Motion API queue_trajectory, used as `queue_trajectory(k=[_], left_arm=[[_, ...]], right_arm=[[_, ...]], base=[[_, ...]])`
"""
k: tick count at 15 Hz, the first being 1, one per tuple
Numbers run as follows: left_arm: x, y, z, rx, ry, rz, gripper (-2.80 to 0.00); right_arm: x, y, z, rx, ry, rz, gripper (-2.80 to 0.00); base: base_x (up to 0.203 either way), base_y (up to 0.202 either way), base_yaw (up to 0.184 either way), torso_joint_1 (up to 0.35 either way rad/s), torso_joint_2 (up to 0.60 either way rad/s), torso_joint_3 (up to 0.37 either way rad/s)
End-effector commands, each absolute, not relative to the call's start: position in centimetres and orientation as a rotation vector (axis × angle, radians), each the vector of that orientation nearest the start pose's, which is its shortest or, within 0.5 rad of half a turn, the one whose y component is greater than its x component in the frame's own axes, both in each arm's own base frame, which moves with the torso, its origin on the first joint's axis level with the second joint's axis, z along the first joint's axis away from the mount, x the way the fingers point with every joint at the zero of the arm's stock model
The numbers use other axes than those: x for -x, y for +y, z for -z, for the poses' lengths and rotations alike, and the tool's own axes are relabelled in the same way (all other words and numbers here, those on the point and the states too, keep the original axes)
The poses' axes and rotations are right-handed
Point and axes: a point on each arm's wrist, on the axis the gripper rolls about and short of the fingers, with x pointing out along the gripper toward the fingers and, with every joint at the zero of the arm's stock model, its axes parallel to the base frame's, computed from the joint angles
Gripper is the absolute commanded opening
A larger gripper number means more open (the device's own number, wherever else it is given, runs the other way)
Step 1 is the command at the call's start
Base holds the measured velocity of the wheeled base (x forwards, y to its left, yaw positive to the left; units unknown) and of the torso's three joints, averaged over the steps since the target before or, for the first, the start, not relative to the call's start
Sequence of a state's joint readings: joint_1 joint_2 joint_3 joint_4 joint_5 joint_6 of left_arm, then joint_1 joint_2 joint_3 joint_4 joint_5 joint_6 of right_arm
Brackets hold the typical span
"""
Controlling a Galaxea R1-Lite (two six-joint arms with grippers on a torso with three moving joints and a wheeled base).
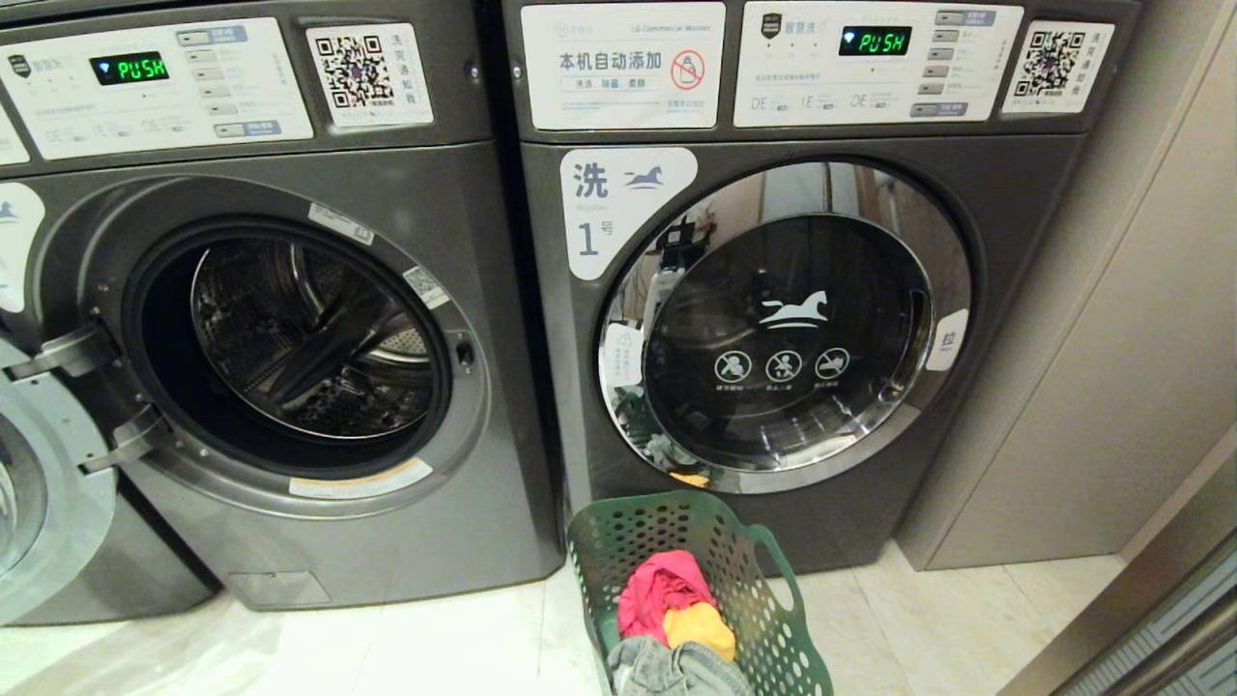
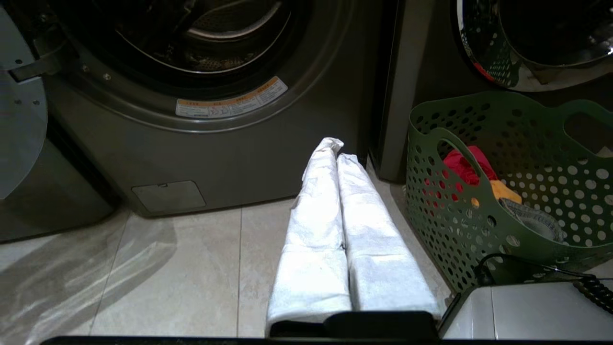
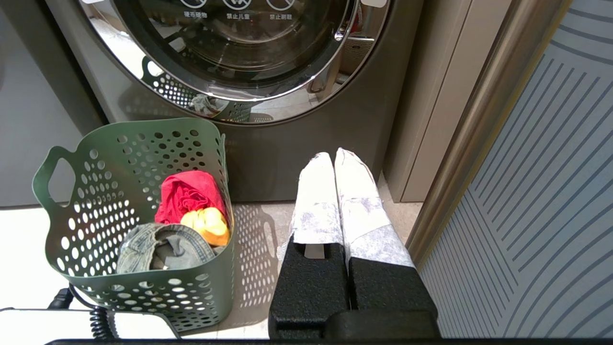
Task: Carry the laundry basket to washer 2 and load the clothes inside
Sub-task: Place the clothes into the washing machine
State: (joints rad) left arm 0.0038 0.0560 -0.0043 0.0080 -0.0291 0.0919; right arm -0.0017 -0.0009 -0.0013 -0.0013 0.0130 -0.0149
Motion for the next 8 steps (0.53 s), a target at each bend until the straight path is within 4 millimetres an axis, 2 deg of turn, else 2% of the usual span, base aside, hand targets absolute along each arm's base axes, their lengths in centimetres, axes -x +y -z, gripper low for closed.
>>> queue_trajectory(k=[1,8], left_arm=[[2.27,-0.07,-7.44,-0.094,0.011,0.021,-2.80],[2.27,-0.04,-7.44,-0.084,0.012,0.010,-2.80]], right_arm=[[2.29,0.03,-7.59,0.015,-0.003,-0.012,-2.80],[2.28,0.03,-7.56,0.015,-0.002,-0.012,-2.80]], base=[[0.000,0.000,0.000,0.000,0.00,0.000],[0.000,0.000,0.000,0.000,0.00,0.000]])
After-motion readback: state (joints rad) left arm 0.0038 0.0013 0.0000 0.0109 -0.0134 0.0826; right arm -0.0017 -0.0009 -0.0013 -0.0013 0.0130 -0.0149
